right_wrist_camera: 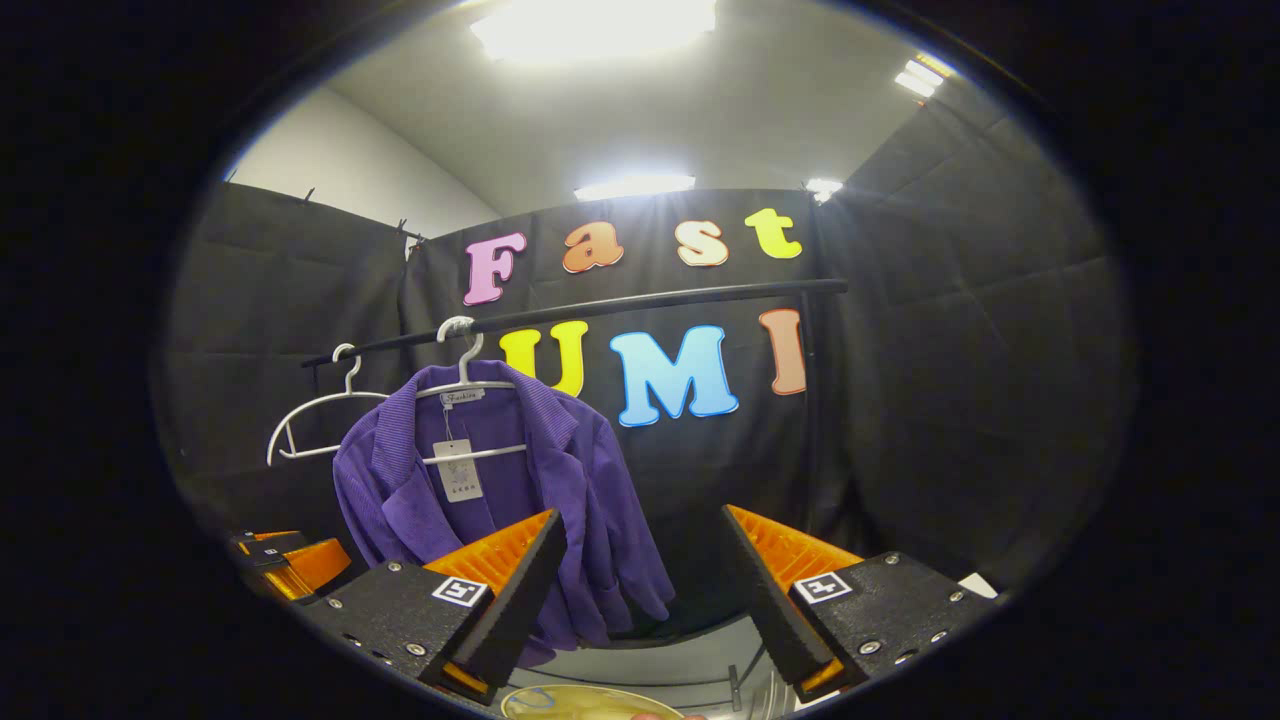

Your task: Grasp the clothes on the hanger with both hands and then place them into the laundry hamper below.

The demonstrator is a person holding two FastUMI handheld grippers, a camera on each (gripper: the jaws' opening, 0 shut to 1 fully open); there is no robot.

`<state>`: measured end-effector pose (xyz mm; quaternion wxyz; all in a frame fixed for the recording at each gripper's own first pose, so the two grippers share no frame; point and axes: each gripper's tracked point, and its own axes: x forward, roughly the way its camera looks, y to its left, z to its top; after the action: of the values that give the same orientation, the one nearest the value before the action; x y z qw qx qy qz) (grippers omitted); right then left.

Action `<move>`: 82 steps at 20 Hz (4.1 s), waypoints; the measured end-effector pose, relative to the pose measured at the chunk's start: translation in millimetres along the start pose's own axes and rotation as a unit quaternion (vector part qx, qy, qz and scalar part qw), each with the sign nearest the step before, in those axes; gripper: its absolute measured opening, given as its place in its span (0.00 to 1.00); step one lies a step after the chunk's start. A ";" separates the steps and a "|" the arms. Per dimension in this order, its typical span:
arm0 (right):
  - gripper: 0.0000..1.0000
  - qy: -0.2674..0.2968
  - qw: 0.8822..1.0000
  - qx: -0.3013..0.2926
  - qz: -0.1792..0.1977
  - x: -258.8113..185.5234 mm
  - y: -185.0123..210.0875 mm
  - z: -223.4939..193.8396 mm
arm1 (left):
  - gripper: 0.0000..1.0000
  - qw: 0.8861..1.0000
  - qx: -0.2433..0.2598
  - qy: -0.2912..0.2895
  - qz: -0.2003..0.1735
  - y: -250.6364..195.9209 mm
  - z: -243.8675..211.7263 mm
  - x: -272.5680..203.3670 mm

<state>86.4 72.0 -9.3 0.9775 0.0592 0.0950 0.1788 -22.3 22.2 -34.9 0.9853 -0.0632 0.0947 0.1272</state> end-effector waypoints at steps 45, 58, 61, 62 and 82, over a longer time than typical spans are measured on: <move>0.22 -0.004 0.975 0.044 0.217 268.7 100.0 18.1 | 0.05 0.983 -0.018 -0.046 0.178 3.8 25.8 120.3; 0.00 -0.018 0.978 0.019 0.207 256.1 87.4 30.4 | 0.07 0.995 -0.065 -0.030 0.070 -13.8 52.4 78.7; 0.00 -0.036 0.981 -0.002 0.188 254.1 82.8 39.1 | 0.07 0.995 -0.075 -0.036 0.056 0.2 68.6 65.7; 0.00 -0.043 0.982 -0.014 0.183 254.1 81.6 41.7 | 0.07 0.995 -0.077 -0.037 0.051 4.9 74.7 63.3; 0.01 -0.031 0.966 -0.105 0.236 227.0 91.9 14.8 | 0.07 0.994 -0.097 -0.052 -0.011 49.7 123.7 47.6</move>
<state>266.8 238.1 -18.5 0.9106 -0.0171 0.0289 0.4118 30.9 99.7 70.9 0.9795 -0.1524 0.0297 0.1285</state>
